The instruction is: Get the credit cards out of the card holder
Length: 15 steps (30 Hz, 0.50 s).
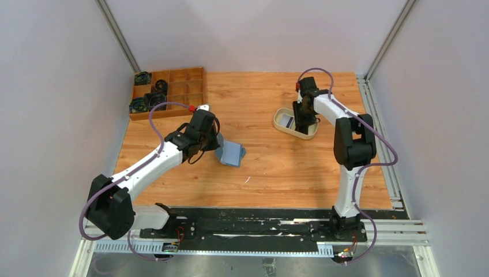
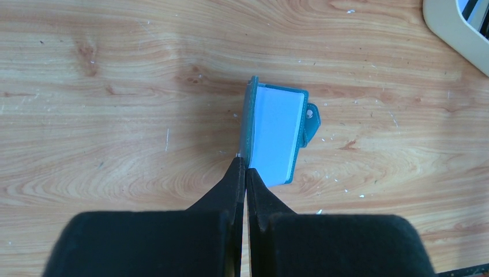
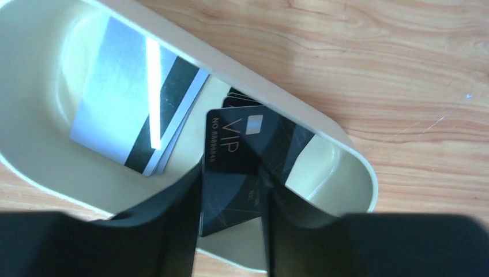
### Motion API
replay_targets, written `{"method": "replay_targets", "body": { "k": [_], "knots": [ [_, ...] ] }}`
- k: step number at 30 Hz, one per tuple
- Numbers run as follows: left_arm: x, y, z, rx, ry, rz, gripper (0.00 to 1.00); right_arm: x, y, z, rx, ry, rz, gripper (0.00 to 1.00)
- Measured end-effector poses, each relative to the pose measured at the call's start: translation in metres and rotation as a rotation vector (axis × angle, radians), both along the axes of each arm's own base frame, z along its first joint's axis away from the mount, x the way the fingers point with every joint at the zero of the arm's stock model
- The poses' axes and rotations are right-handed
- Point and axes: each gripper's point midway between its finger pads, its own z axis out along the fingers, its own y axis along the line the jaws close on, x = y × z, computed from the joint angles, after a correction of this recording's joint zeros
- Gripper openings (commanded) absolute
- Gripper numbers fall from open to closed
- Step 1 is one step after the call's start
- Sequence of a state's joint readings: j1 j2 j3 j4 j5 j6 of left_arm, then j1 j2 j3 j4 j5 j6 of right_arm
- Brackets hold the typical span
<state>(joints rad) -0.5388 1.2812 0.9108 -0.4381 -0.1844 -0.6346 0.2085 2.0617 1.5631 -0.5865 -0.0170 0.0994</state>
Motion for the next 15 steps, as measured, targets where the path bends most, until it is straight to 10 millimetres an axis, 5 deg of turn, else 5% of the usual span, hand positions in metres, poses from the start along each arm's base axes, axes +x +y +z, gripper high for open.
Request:
{"method": "replay_targets", "body": {
  "k": [5, 7, 11, 15],
  "knots": [
    [-0.001, 0.001, -0.001, 0.004, 0.006, 0.0, 0.0, 0.001, -0.001, 0.008, -0.001, -0.007, -0.01, 0.07],
    [-0.002, 0.001, -0.001, 0.005, 0.008, 0.0, 0.0, 0.001, 0.0, 0.012, 0.002, -0.015, -0.013, 0.04],
    [-0.002, 0.001, -0.002, 0.007, 0.011, 0.0, 0.0, 0.001, 0.0, 0.02, 0.003, -0.027, -0.019, 0.06],
    [-0.002, 0.002, -0.002, 0.007, 0.011, 0.001, 0.0, -0.001, -0.002, 0.019, -0.001, -0.019, -0.038, 0.31]
  ]
}}
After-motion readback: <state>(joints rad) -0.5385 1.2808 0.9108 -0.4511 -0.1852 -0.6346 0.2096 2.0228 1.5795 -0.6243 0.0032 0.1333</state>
